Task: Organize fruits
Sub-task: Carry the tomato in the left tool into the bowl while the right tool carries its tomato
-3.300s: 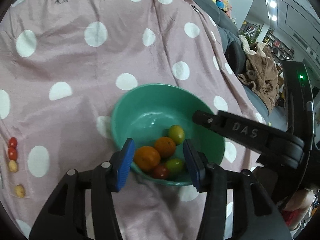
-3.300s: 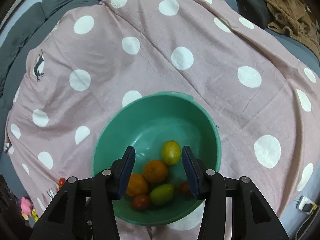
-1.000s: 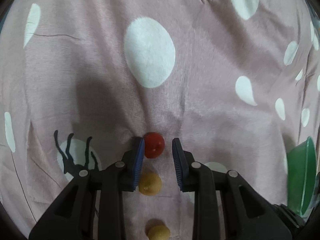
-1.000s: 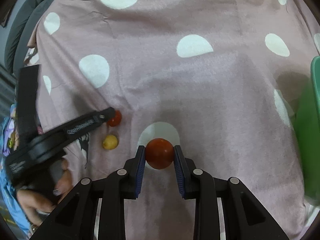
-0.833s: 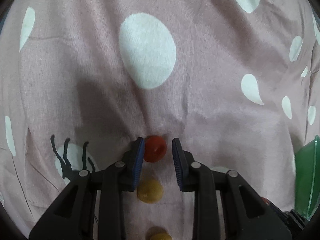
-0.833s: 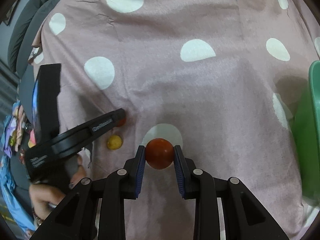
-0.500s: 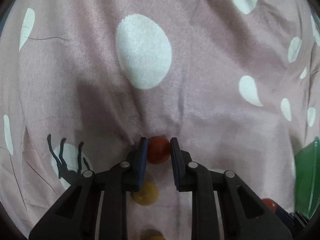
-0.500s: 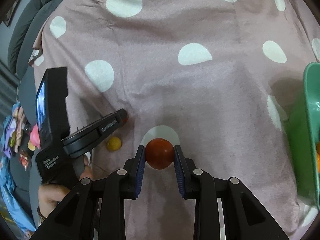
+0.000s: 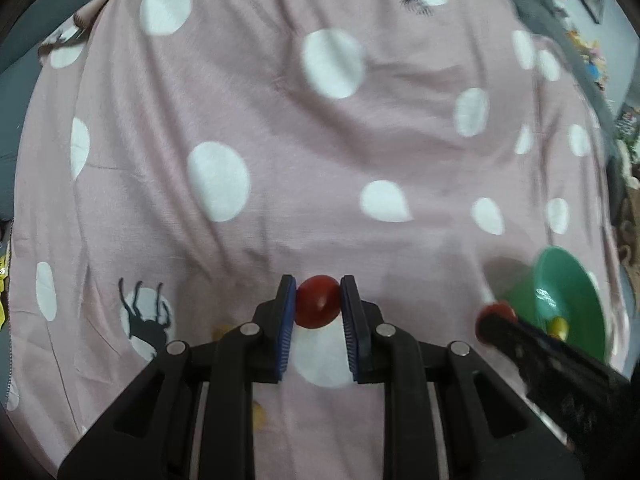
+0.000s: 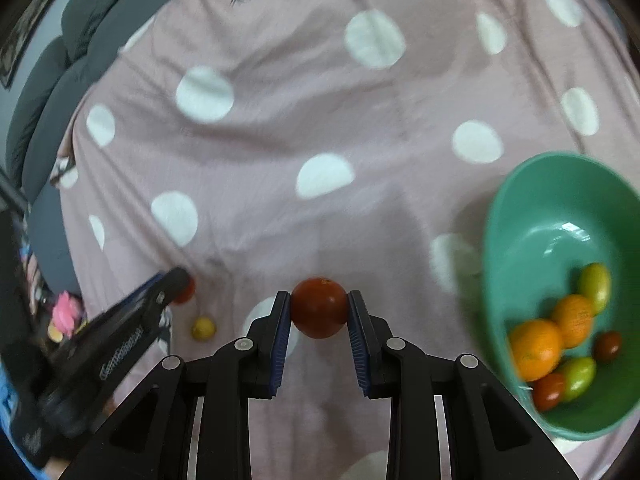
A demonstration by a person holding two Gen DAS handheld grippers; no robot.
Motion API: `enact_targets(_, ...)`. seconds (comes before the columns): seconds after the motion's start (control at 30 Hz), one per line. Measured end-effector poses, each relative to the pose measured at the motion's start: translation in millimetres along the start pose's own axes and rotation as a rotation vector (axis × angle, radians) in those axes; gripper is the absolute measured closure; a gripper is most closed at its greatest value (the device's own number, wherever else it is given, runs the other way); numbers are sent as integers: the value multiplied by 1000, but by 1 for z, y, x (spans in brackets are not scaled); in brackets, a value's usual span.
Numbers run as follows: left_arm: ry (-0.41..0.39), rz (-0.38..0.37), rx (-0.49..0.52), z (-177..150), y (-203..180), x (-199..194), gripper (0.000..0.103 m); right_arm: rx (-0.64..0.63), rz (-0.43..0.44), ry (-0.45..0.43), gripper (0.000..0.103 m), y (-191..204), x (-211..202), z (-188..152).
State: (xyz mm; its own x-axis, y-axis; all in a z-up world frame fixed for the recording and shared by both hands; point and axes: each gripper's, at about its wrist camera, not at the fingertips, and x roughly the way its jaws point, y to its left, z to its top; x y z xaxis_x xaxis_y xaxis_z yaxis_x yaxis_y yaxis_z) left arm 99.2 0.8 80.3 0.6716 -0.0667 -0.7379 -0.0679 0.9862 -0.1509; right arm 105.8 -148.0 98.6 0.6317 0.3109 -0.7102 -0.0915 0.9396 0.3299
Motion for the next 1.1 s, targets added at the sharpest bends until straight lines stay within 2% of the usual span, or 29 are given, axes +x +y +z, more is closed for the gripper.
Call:
enact_targets(0.3, -61, -105, 101, -7, -59, -39, 81, 61, -91, -131, 73, -37, -44, 12)
enact_targets(0.53, -54, -185, 166, -16, -106, -44, 81, 130, -178, -186, 73, -75, -69, 11)
enact_targets(1.1, 30, -294, 288, -35, -180, -26, 81, 266, -252, -189, 73, -133, -88, 5)
